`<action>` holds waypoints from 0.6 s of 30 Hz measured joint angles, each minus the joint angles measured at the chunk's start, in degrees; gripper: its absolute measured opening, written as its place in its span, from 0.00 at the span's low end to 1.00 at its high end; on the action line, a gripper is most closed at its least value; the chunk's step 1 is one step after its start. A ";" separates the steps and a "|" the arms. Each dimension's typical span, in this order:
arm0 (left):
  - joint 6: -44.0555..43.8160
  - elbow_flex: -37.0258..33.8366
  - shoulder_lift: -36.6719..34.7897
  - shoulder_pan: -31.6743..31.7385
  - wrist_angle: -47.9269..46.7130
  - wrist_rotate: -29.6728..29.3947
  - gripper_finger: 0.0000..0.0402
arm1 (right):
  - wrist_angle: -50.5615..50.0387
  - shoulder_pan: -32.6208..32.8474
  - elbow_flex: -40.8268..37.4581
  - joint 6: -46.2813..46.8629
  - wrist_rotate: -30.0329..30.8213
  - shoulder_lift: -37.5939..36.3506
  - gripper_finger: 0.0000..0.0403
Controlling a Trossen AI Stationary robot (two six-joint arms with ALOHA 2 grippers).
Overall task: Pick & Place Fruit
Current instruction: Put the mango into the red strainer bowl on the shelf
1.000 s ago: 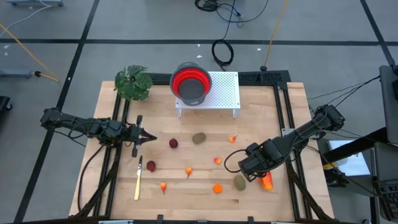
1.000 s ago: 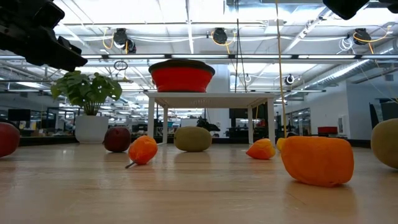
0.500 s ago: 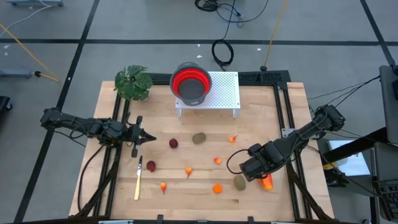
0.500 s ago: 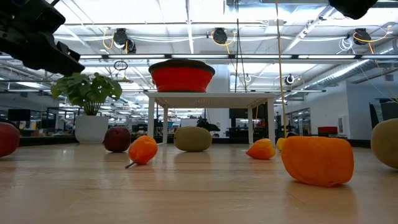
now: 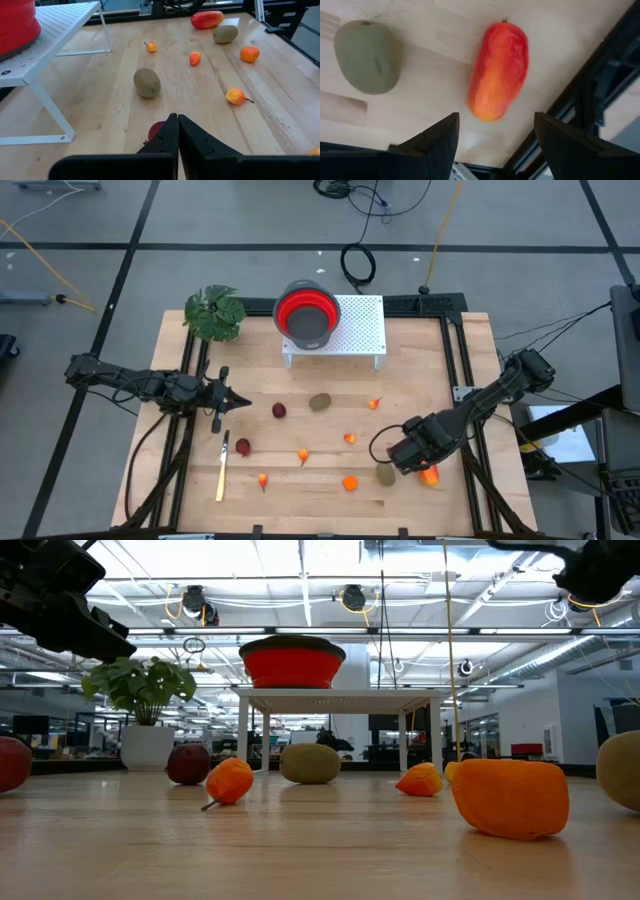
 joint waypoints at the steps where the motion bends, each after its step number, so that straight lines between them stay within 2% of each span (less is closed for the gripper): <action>1: -0.09 0.00 0.00 -0.02 0.00 0.00 0.00 | 0.93 -0.01 -0.66 0.20 0.00 0.00 0.62; 7: -1.48 0.00 0.00 -0.02 0.00 0.00 0.03 | 5.27 -0.01 -4.38 0.39 0.00 0.00 0.62; 13: -1.48 0.00 -0.01 -0.02 0.00 0.00 0.01 | 5.82 -0.01 -6.49 0.41 0.00 -0.01 0.62; 18: -1.70 0.00 0.00 0.00 0.00 0.01 0.04 | 9.32 -0.01 -8.63 0.41 0.04 0.00 0.62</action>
